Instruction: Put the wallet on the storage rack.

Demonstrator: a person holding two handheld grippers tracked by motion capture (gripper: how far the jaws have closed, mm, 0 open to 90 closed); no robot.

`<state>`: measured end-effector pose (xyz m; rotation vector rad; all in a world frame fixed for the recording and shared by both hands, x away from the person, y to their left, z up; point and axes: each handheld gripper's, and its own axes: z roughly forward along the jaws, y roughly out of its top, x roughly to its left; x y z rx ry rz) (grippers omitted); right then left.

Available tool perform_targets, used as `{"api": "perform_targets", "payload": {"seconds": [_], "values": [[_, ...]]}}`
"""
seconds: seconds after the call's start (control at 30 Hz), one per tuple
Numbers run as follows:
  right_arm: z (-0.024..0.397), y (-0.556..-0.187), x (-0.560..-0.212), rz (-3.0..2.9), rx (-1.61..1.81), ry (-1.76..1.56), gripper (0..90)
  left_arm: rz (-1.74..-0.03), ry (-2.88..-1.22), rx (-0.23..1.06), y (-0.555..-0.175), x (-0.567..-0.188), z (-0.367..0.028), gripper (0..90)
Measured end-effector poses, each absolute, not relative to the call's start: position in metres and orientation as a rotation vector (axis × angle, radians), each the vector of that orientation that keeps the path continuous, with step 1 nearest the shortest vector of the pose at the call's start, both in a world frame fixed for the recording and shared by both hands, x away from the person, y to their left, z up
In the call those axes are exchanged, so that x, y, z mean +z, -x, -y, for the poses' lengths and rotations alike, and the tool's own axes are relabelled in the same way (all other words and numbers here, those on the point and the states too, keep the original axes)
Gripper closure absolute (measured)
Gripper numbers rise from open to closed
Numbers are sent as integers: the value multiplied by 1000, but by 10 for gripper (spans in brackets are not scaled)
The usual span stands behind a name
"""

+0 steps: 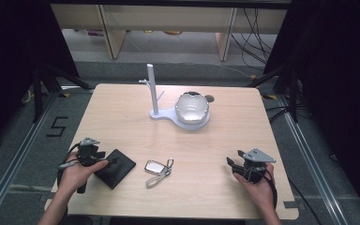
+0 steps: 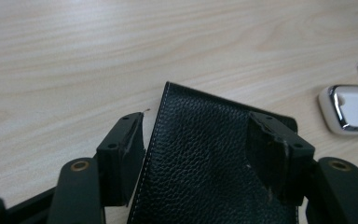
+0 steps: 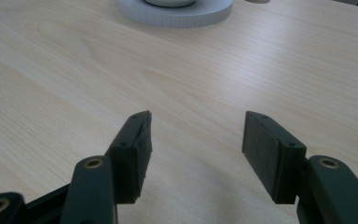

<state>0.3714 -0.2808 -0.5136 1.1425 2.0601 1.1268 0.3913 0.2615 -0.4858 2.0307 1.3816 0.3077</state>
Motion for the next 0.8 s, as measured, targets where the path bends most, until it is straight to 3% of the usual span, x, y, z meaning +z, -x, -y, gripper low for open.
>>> {"api": "perform_targets", "payload": {"seconds": [0.4,0.8], "values": [[279,-370,-514,-2080,1123,-1155,434,-1482,-2100,119,-401,-490,-265,378],[278,-370,-514,-2090,1099,-1149,432,-1507,-2078,81,-404,-496,-266,383]]}}
